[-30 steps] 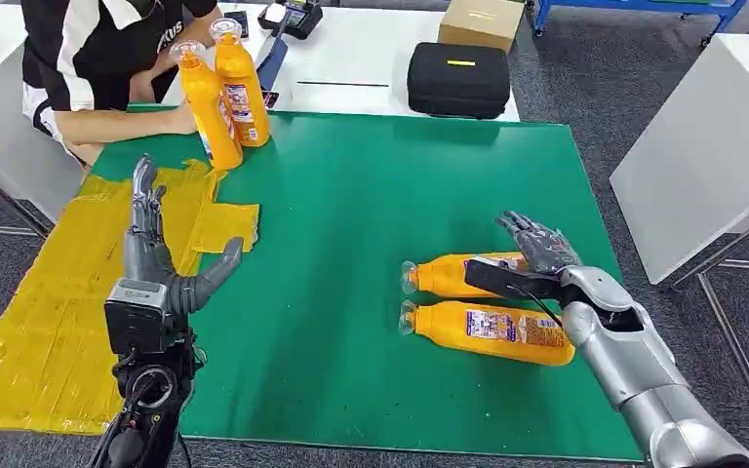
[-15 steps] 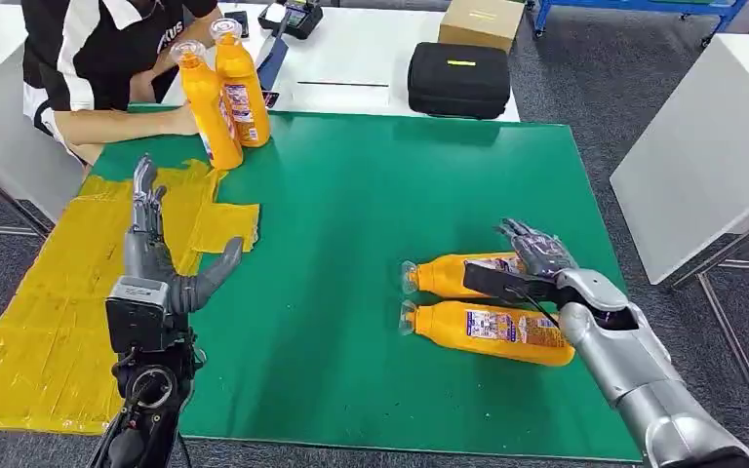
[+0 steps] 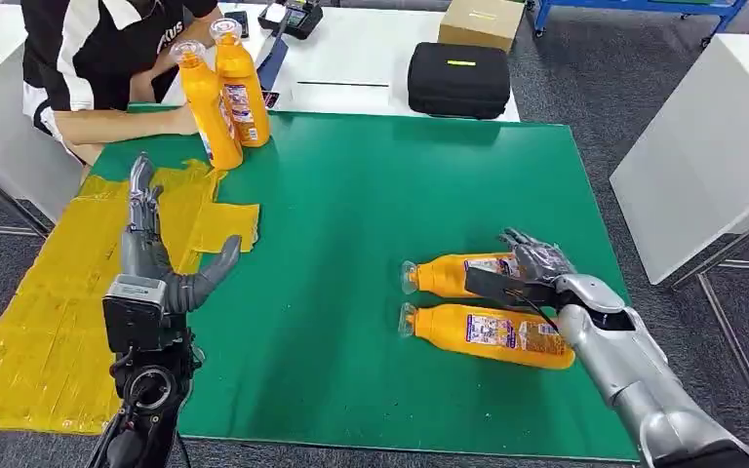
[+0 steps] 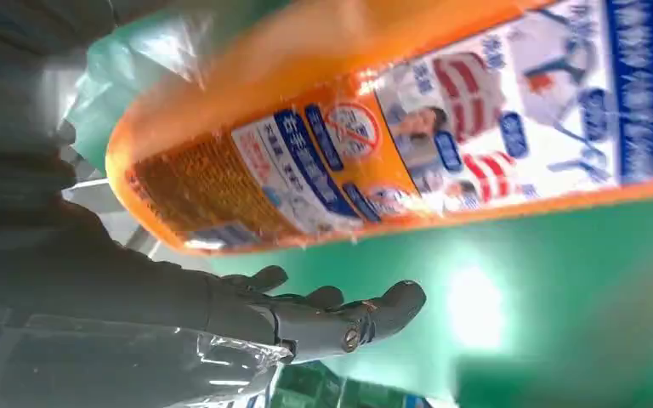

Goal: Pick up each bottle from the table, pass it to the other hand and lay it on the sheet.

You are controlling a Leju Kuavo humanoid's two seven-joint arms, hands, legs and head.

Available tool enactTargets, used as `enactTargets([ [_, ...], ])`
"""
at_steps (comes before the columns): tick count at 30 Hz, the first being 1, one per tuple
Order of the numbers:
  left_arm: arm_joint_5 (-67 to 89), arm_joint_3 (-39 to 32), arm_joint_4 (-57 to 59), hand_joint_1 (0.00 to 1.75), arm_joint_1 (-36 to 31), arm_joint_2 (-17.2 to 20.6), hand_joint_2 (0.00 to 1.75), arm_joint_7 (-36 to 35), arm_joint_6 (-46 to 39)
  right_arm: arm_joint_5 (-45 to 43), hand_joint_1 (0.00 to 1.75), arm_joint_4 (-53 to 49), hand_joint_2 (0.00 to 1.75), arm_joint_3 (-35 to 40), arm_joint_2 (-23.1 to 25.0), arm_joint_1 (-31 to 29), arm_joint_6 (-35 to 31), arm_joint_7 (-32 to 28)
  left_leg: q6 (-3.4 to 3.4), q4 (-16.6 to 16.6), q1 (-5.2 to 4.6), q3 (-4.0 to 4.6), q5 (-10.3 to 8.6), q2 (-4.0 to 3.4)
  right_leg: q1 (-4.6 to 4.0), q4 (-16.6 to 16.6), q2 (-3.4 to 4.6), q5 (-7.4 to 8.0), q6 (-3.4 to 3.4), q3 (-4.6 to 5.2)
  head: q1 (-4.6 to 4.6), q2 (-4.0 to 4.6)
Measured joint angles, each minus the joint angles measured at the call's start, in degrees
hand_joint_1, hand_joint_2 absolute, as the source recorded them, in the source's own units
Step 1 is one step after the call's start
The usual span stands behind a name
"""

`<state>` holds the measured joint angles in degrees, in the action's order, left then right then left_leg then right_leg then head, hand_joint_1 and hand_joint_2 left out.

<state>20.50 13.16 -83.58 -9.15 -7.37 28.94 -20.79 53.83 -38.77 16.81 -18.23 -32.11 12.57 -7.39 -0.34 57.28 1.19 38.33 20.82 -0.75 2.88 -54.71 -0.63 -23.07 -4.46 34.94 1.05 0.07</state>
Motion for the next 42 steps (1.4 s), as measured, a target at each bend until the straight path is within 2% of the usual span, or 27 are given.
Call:
enactTargets([
  [11, 1.7, 0.6, -0.7, 0.0, 0.9, 0.1, 1.75, -0.9, 0.9, 0.6, 0.0, 6.6, 1.75, 0.6, -0.6, -0.9, 0.8, 2.5, 0.0, 0.0, 0.0, -0.07, 0.02, -0.01, 0.0, 0.0, 0.0, -0.01, 0.0, -0.02, 0.0, 0.0],
  [13, 1.7, 0.6, -0.7, 0.0, 1.0, 0.2, 1.75, -1.0, 0.9, 0.5, 0.28, 7.1, 1.75, 0.6, -0.7, -1.1, 1.0, 2.6, 0.0, 0.0, 0.01, -0.16, 0.03, -0.02, 0.0, 0.0, 0.0, -0.02, 0.01, -0.07, 0.0, 0.0],
  [14, 1.7, 0.6, -0.7, 0.0, 1.0, 0.2, 1.75, -1.0, 0.9, 0.5, 0.49, 7.3, 1.75, 0.6, -0.7, -1.1, 1.2, 2.6, 0.0, 0.0, 0.01, -0.19, 0.03, -0.02, 0.0, 0.0, 0.0, -0.03, 0.02, -0.09, 0.0, 0.0],
  [15, 1.7, 0.6, -0.7, 0.0, 1.0, 0.2, 1.75, -1.0, 0.9, 0.5, 0.8, 7.4, 1.75, 0.6, -0.8, -1.1, 1.2, 2.6, 0.0, 0.0, 0.01, -0.2, 0.03, -0.02, -0.01, 0.0, 0.0, -0.03, 0.02, -0.1, -0.02, 0.0],
  [16, 1.7, 0.6, -0.7, 0.0, 1.1, 0.2, 1.75, -1.0, 0.9, 0.5, 0.98, 7.6, 1.75, 0.6, -0.9, -1.2, 1.4, 2.7, 0.0, 0.0, 0.01, -0.24, 0.03, -0.02, 0.0, 0.0, 0.0, -0.03, 0.02, -0.14, 0.0, 0.0],
  [17, 1.7, 0.6, -0.8, 0.0, 1.1, 0.2, 1.75, -1.0, 0.9, 0.5, 1.08, 7.8, 1.75, 0.6, -1.0, -1.2, 1.6, 2.7, 0.01, 0.0, 0.01, -0.3, 0.04, -0.02, -0.01, 0.0, 0.0, -0.03, 0.02, -0.19, -0.02, 0.0],
  [18, 1.7, 0.6, -0.8, 0.0, 1.1, 0.3, 1.75, -1.0, 0.9, 0.6, 1.33, 8.0, 1.75, 0.6, -1.0, -1.2, 1.8, 2.7, 0.01, 0.0, 0.01, -0.34, 0.05, -0.02, -0.01, 0.0, 0.0, -0.04, 0.02, -0.22, 0.0, 0.0],
  [21, 1.7, 0.6, -0.8, 0.0, 1.1, 0.3, 1.75, -1.0, 0.8, 0.7, 1.57, 8.4, 1.75, 0.6, -1.1, -1.2, 2.1, 2.7, 0.01, 0.0, 0.01, -0.51, 0.06, -0.03, 0.0, 0.1, 0.01, -0.05, 0.03, -0.34, -0.02, 0.0],
  [22, 1.7, 0.6, -0.8, 0.0, 1.1, 0.3, 1.75, -1.0, 0.8, 0.9, 1.57, 8.4, 1.75, 0.6, -1.1, -1.2, 1.8, 2.7, 0.01, 0.0, 0.01, -0.56, 0.06, -0.02, 0.0, 0.1, -0.01, -0.06, 0.02, -0.39, -0.02, 0.0],
  [23, 1.7, 0.6, -0.8, 0.0, 1.1, 0.3, 1.75, -1.0, 0.8, 1.0, 1.69, 8.5, 1.75, 0.5, -1.1, -1.1, 1.2, 2.8, 0.01, 0.0, 0.01, -0.58, 0.05, -0.01, 0.0, 0.1, -0.01, -0.06, 0.02, -0.44, -0.02, 0.0],
  [29, 1.7, 0.6, -0.9, 0.0, 1.5, 0.3, 1.75, -1.0, 0.7, 1.7, 1.71, 8.5, 1.75, -0.5, -0.6, 0.0, -3.8, 3.1, 0.01, 0.0, 0.01, -0.59, 0.04, -0.02, 0.0, 0.0, -0.02, -0.03, 0.01, -0.5, -0.02, 0.0],
  [30, 1.8, 0.6, -0.9, 0.0, 1.5, 0.2, 1.75, -1.0, 0.7, 1.8, 1.66, 8.5, 1.75, -0.7, -0.5, 0.0, -4.2, 3.1, 0.0, 0.0, 0.01, -0.59, 0.04, -0.02, 0.0, 0.0, -0.02, -0.03, 0.01, -0.5, 0.0, 0.0],
  [42, 1.9, 0.6, -0.9, 0.0, 1.6, 0.2, 1.75, -1.0, 0.7, 3.3, 1.75, 8.8, 1.75, -1.7, 0.5, 0.1, -6.6, 2.3, 0.02, 0.0, 0.01, -0.57, 0.06, -0.02, -0.01, 0.0, 0.04, -0.03, 0.01, -0.48, -0.02, 0.0],
])
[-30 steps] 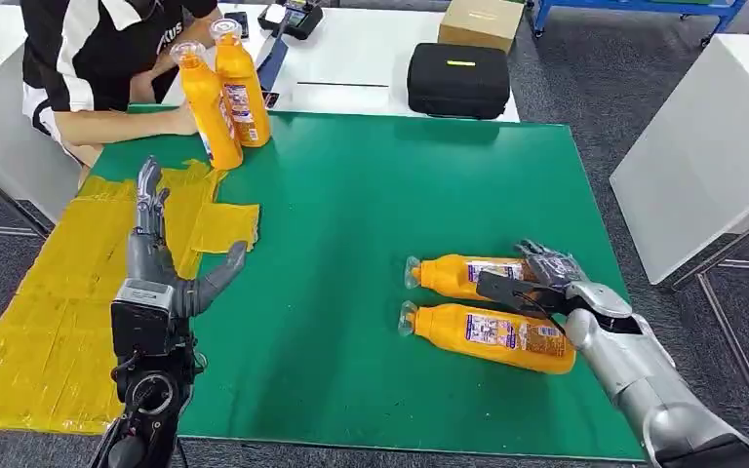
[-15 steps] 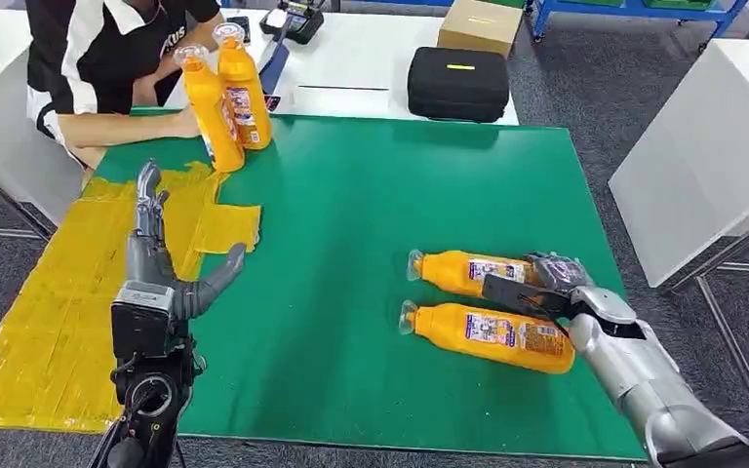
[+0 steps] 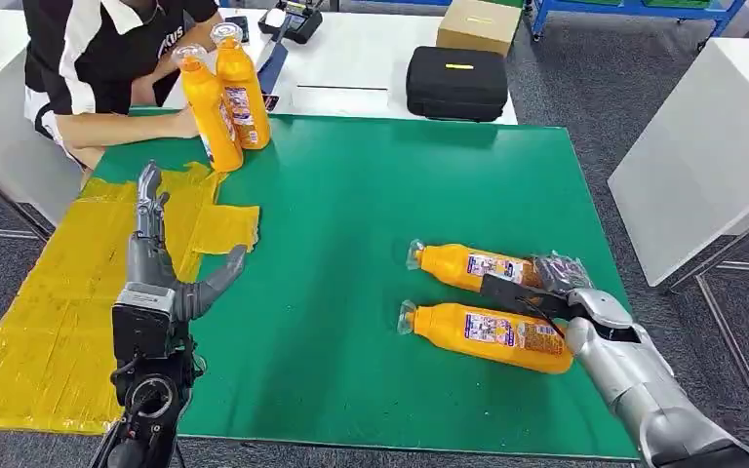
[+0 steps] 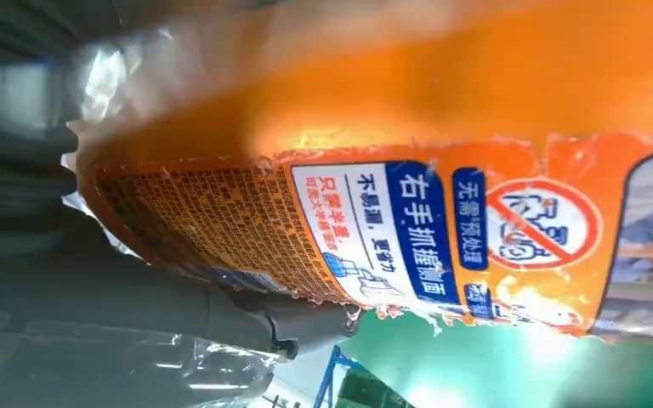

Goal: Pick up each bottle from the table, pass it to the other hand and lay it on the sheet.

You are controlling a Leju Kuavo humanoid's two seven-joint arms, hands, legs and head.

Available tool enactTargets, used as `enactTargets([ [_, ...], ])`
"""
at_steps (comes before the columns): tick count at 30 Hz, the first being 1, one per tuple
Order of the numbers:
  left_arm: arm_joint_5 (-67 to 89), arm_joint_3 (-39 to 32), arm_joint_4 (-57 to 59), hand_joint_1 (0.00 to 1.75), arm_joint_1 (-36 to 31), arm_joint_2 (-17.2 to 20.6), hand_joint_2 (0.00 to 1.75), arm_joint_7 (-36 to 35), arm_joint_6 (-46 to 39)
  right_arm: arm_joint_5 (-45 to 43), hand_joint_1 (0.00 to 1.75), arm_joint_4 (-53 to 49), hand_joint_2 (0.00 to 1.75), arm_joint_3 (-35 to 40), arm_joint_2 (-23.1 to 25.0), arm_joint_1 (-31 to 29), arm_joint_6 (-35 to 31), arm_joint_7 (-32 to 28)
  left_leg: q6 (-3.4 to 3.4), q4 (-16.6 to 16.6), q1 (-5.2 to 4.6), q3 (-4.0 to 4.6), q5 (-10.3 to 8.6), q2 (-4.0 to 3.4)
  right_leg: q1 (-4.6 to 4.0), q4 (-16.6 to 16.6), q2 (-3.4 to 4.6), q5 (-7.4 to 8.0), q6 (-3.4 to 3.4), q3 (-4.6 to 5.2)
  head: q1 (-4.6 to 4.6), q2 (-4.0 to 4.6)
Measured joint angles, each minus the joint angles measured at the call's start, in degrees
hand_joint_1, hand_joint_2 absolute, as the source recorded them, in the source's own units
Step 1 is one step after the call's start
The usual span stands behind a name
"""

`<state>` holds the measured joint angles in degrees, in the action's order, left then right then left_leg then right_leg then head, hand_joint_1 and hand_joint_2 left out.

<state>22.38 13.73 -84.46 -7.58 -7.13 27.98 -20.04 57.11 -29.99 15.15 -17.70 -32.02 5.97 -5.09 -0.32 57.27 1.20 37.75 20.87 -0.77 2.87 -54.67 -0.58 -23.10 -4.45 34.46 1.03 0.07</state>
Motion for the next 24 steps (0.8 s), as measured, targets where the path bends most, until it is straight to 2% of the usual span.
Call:
enactTargets([
  [3, 0.0, 0.0, 0.0, 0.0, 0.0, 0.0, 1.75, 0.0, 0.0, 0.2, 1.75, 0.1, 1.75, -0.1, 0.2, 0.0, -0.6, 0.0, 0.0, 0.0, 0.0, 0.0, 0.0, 0.0, 0.0, 0.0, 0.0, 0.0, 0.0, -0.01, 0.02, 0.0],
  [6, -0.1, -0.1, -0.2, 0.0, 0.2, 0.0, 1.75, -0.5, 0.7, 0.6, 1.75, 0.3, 1.75, -0.5, 0.8, 0.1, -3.8, 0.2, 0.0, 0.0, 0.0, 0.04, -0.01, 0.0, 0.0, 0.0, 0.0, 0.01, -0.01, 0.01, 0.02, 0.0],
  [10, -5.3, -0.5, -1.9, 0.0, 1.0, 0.0, 1.75, -0.6, 6.6, 1.2, 1.75, -0.1, 1.75, -2.1, 2.6, 0.8, -11.2, 2.3, -0.02, 0.0, 0.0, 0.23, -0.05, 0.01, 0.0, 0.0, -0.03, 0.02, -0.01, 0.12, 0.02, 0.0],
  [14, -6.0, -0.6, -3.2, 0.0, 1.6, 0.0, 1.75, -0.9, 8.5, 1.3, 1.75, -4.3, 1.75, -5.7, 5.4, 2.5, -19.5, 3.1, -0.02, 0.0, 0.0, 0.3, -0.05, 0.0, 0.0, 0.0, -0.04, 0.01, -0.01, 0.23, 0.02, 0.0],
  [21, -7.4, -0.5, -3.3, 0.0, 1.7, 0.0, 1.75, -3.1, 11.9, -3.6, 1.75, -14.3, 1.75, -12.3, 9.7, 7.0, -29.7, -2.2, -0.02, 0.0, 0.0, 0.53, -0.05, 0.02, 0.0, 0.0, -0.08, -0.01, 0.0, 0.42, 0.0, 0.0],
  [24, -7.5, -0.5, -3.2, 0.0, 1.7, 0.0, 1.75, -3.3, 12.2, -7.0, 1.75, -17.4, 1.75, -14.0, 11.5, 8.7, -32.1, -4.9, -0.02, 0.0, 0.0, 0.53, -0.05, 0.01, 0.0, 0.0, -0.08, -0.01, 0.0, 0.46, 0.0, 0.0],
])
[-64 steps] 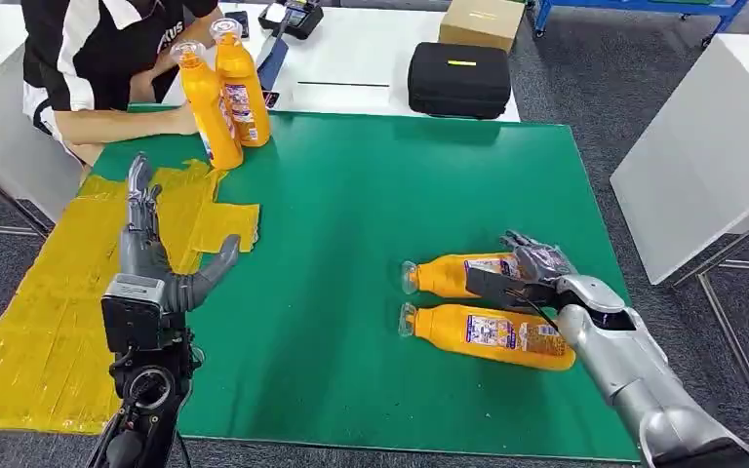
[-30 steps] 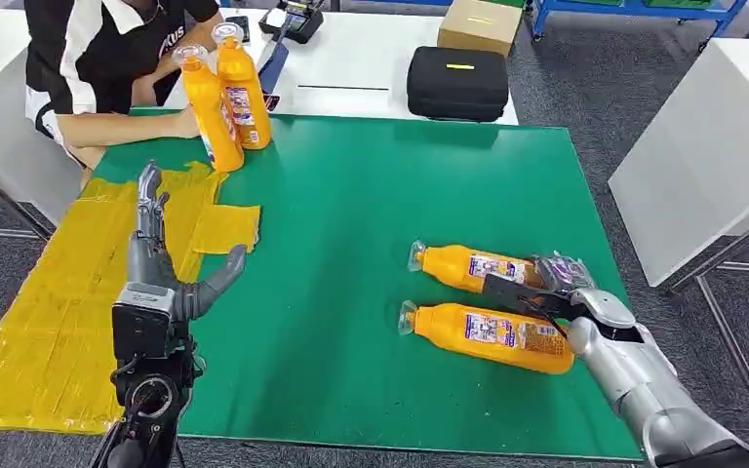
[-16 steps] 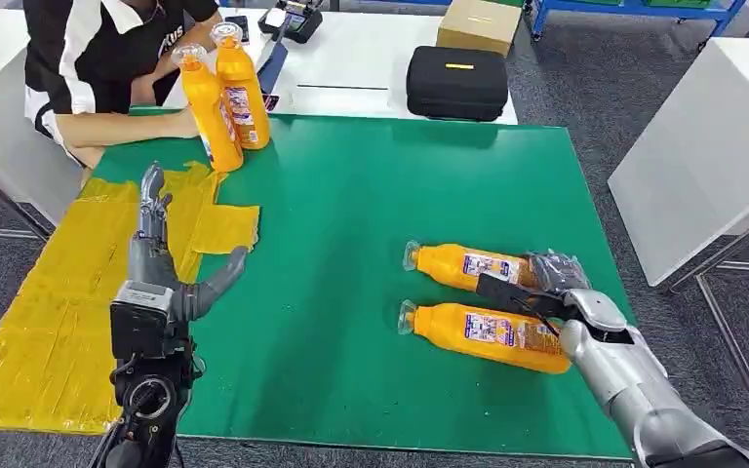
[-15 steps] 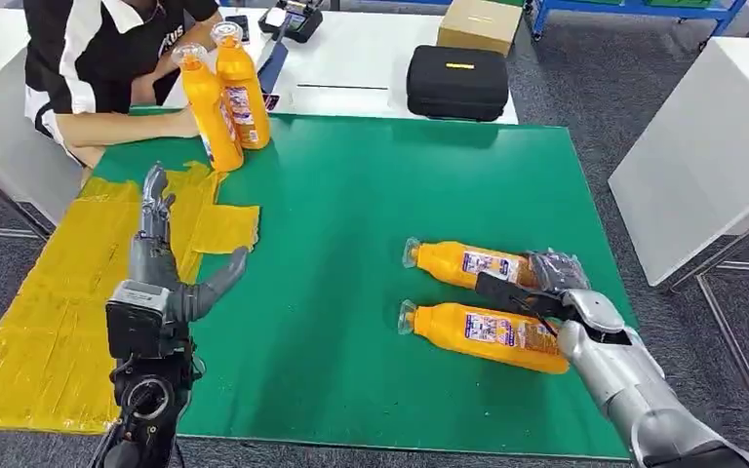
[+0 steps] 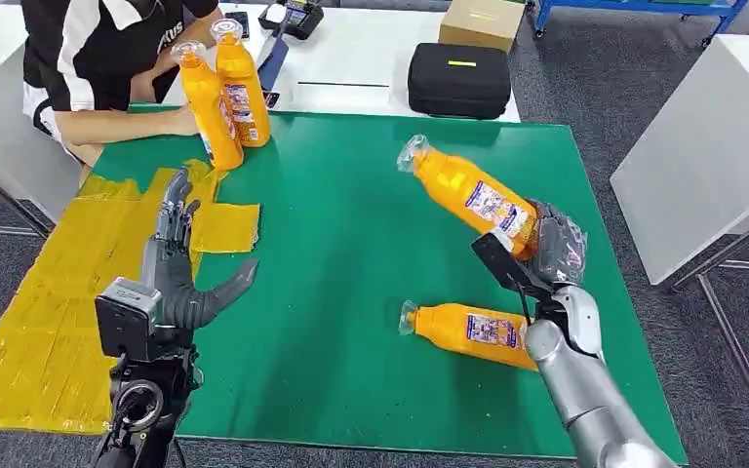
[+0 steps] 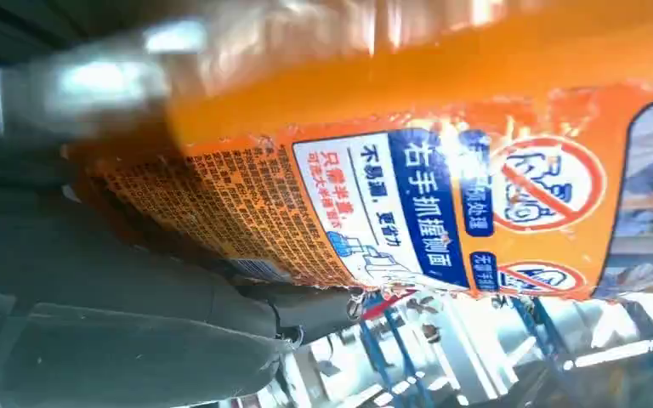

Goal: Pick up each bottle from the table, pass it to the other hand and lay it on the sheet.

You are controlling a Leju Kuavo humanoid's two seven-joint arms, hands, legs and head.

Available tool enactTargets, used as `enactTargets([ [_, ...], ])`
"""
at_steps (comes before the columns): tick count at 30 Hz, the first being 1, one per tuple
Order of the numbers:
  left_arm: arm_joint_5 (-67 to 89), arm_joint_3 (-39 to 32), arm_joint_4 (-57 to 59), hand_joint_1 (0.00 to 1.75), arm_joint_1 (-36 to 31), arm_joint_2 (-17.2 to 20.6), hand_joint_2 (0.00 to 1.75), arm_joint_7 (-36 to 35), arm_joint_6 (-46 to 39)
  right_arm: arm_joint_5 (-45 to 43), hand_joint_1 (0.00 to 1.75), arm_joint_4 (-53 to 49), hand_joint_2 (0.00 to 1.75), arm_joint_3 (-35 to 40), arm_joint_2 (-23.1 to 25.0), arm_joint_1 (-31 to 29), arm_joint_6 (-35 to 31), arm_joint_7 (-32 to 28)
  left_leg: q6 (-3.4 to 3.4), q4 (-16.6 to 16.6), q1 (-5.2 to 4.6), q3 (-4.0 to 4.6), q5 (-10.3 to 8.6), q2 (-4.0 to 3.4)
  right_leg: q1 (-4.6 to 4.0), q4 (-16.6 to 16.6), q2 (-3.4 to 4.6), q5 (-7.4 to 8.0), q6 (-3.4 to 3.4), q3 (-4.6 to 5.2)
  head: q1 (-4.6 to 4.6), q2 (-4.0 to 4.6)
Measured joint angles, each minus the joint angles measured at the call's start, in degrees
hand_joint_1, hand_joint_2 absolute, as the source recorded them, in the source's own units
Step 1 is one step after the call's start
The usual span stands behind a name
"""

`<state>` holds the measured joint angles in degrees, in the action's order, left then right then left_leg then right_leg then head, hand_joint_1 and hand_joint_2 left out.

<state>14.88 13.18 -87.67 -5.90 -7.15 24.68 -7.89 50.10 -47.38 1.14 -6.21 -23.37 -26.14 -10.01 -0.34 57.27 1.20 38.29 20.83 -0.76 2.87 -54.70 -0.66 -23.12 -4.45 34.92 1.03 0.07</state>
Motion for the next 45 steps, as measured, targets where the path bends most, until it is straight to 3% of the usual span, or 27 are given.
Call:
enactTargets([
  [5, -0.1, 0.0, 0.1, 0.0, 0.0, 0.0, 1.75, -0.1, 0.2, -5.2, 1.75, -2.8, 1.75, -1.5, 1.6, 1.4, 1.4, -2.9, 0.0, 0.0, 0.0, 0.0, 0.0, 0.0, 0.0, 0.0, 0.0, 0.0, 0.0, 0.0, 0.0, 0.0],
  [7, -0.5, 0.1, 0.4, 0.0, 0.0, 0.0, 1.75, 0.2, 1.0, -16.5, 1.75, -4.6, 1.75, -2.4, 2.8, 2.3, 10.0, -7.4, 0.0, 0.0, 0.0, 0.01, 0.0, 0.0, 0.0, 0.0, 0.01, 0.0, 0.0, 0.01, 0.0, 0.0],
  [10, -0.9, 0.6, 1.0, 0.0, -0.2, 0.2, 1.75, 0.6, 2.0, -25.2, 1.75, -5.9, 1.75, -2.4, 4.3, 3.4, 19.5, -11.4, 0.01, 0.0, 0.0, 0.0, 0.0, 0.0, -0.01, 0.0, 0.02, 0.0, 0.0, 0.04, 0.02, 0.0],
  [15, -0.9, 1.9, 1.4, 0.0, -0.4, 0.7, 1.75, 0.4, 4.1, -30.4, 1.75, -6.5, 1.75, -1.5, 6.2, 4.1, 25.0, -13.4, 0.01, 0.0, 0.01, 0.02, 0.0, -0.01, 0.0, 0.0, 0.01, -0.01, 0.01, 0.04, 0.0, 0.0],
  [21, -2.0, 4.3, 1.8, 0.0, -1.4, 1.7, 1.75, -4.8, 11.9, -36.7, 1.75, -6.5, 1.75, 2.4, 8.5, 4.1, 32.7, -14.8, 0.01, 0.0, 0.0, 0.04, 0.0, -0.01, 0.0, 0.0, 0.03, 0.01, 0.01, 0.08, 0.02, 0.0],
  [34, -10.0, 5.1, 6.6, 0.0, -5.5, 2.9, 1.75, -7.7, 21.2, -40.2, 1.75, -3.7, 1.75, 9.4, 11.5, 1.1, 35.9, -16.1, 0.02, 0.0, 0.02, 0.04, -0.03, -0.02, 0.0, 0.0, 0.02, 0.01, 0.01, 0.08, 0.0, 0.0],
  [45, -13.4, 6.6, 8.9, 0.0, -7.7, 3.4, 1.75, -8.8, 22.4, -40.5, 1.75, -1.1, 1.75, 14.3, 12.7, -0.4, 35.8, -16.5, 0.02, 0.0, 0.02, 0.05, -0.02, -0.01, 0.0, 0.0, 0.02, 0.01, 0.01, 0.09, 0.0, 0.0],
])
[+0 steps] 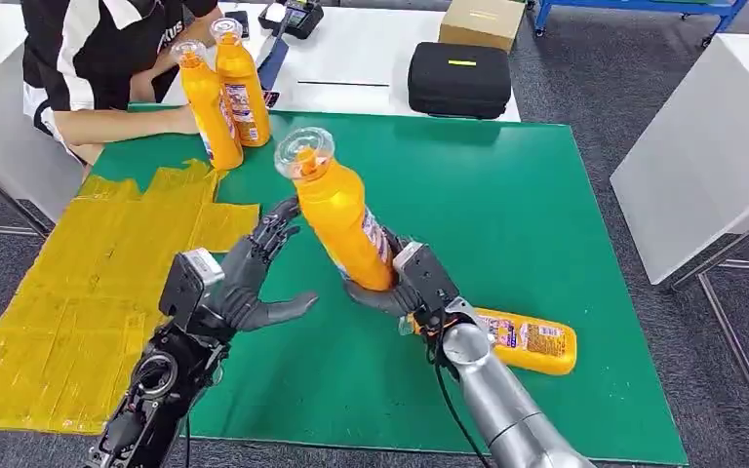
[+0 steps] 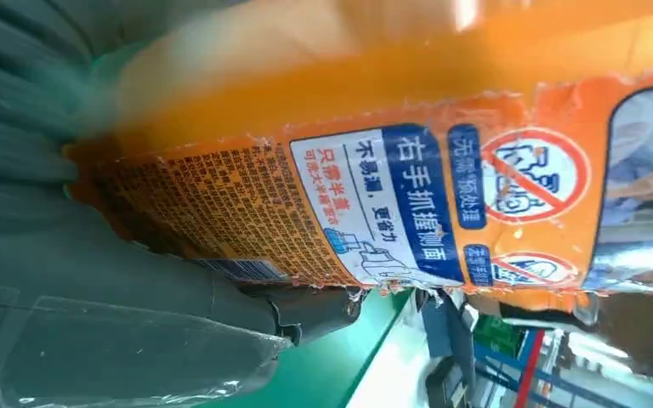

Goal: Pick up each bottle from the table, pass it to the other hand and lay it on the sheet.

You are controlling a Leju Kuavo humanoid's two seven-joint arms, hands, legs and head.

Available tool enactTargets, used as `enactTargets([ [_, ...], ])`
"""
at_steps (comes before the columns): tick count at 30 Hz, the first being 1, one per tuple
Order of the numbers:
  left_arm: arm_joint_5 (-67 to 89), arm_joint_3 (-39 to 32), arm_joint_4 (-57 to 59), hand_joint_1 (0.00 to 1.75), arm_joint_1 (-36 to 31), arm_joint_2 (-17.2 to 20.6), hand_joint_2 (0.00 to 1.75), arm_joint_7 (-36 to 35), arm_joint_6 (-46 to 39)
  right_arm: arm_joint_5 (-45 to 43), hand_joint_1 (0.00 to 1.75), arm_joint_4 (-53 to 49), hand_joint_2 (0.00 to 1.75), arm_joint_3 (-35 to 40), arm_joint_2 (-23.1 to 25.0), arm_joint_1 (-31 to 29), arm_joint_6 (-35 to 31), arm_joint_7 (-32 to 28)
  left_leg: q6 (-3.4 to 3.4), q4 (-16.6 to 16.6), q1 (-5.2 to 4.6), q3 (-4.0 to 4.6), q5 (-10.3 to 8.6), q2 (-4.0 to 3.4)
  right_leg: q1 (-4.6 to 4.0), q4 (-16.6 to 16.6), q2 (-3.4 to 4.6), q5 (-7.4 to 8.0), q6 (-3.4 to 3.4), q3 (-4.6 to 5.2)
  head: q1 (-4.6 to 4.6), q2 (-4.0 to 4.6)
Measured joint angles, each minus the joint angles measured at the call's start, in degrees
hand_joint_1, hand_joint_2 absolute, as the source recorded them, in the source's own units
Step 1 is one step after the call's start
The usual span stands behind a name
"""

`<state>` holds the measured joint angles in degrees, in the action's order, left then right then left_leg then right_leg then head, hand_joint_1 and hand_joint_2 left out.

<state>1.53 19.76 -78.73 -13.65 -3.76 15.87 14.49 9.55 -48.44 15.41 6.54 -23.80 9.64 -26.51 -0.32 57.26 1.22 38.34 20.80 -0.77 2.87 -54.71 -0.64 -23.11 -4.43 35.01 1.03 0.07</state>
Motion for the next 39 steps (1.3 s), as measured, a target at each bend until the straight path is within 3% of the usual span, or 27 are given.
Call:
enactTargets([
  [24, -1.6, 1.2, 1.9, 0.0, -1.8, 0.1, 1.75, -0.5, -0.4, 1.3, 1.75, 3.2, 1.75, 3.6, 0.2, -1.7, -2.4, 1.0, 0.0, 0.0, 0.0, -0.01, 0.0, 0.0, 0.0, 0.0, 0.0, 0.0, 0.0, 0.01, 0.0, 0.0],
  [39, -5.9, 2.1, 6.6, 0.0, -4.4, 0.0, 1.75, -0.1, -0.8, 6.8, 1.75, 5.8, 1.75, 11.6, 2.5, -2.6, 1.8, 0.3, 0.01, 0.0, 0.0, 0.01, -0.01, -0.02, 0.0, 0.0, 0.02, 0.0, 0.01, 0.04, 0.0, 0.0],
])
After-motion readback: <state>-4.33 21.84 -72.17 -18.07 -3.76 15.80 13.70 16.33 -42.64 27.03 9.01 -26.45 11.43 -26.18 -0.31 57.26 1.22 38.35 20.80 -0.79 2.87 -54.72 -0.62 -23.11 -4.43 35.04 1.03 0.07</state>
